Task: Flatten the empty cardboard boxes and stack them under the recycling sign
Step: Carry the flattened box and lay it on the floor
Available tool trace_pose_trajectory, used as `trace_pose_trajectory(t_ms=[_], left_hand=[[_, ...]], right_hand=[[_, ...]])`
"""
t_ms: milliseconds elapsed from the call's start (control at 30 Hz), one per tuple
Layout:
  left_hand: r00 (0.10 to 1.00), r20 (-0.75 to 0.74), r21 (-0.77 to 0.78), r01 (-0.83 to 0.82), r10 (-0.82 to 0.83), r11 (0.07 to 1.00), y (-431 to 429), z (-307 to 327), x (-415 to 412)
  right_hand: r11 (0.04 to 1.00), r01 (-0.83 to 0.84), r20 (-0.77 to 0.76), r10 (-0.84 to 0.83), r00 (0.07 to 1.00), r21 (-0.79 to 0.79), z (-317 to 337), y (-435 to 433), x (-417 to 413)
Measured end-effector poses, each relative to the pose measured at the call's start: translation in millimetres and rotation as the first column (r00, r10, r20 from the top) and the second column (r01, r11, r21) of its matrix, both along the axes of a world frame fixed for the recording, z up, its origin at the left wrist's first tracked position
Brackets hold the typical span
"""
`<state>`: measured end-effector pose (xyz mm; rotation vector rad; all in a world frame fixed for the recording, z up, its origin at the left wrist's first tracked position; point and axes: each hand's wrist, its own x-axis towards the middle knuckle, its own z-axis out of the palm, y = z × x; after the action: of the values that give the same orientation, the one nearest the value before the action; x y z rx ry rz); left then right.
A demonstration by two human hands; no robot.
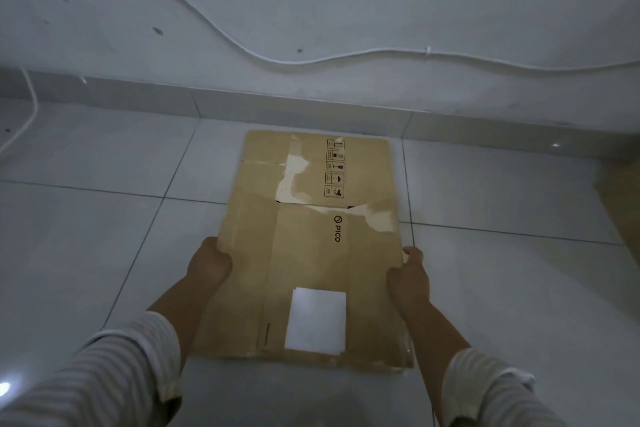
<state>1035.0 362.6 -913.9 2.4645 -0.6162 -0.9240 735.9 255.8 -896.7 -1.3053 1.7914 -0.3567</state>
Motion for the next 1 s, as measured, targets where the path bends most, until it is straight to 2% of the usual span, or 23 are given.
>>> trace_pose_trajectory(t_ms=[133,233,300,433,700,1000], left_hand=[[0.991,0.015,0.167,0.131,-0.135,0.977,9.5,-20.7,13.0],[0.986,0.008,0.339,0.154,-0.167,0.928,14.0,-35.5,12.1],[0.984,-0.003,0.398,0.165,-0.178,0.903,15.1,-43.5,9.1],[0.981,0.019,0.422,0.170,-0.196,0.890,15.6,-47.9,8.6],[0.979,0.070,0.415,0.146,-0.192,0.898,13.4,-45.0,13.1],[0.978,-0.001,0.429,0.188,-0.207,0.884,15.1,-42.2,11.8]], right_hand=[[0.997,-0.076,-0.110,0.077,0.991,0.015,-15.7,2.2,-3.9],[0.974,-0.166,-0.245,0.200,0.949,0.154,-27.7,6.6,-7.7],[0.950,-0.184,-0.308,0.260,0.915,0.253,-35.4,12.3,-10.8],[0.905,-0.217,-0.353,0.350,0.868,0.365,-47.5,18.4,-14.4],[0.887,-0.283,-0.420,0.428,0.801,0.364,-48.2,17.6,-13.3],[0.867,-0.318,-0.399,0.466,0.790,0.384,-38.1,20.5,-12.4]])
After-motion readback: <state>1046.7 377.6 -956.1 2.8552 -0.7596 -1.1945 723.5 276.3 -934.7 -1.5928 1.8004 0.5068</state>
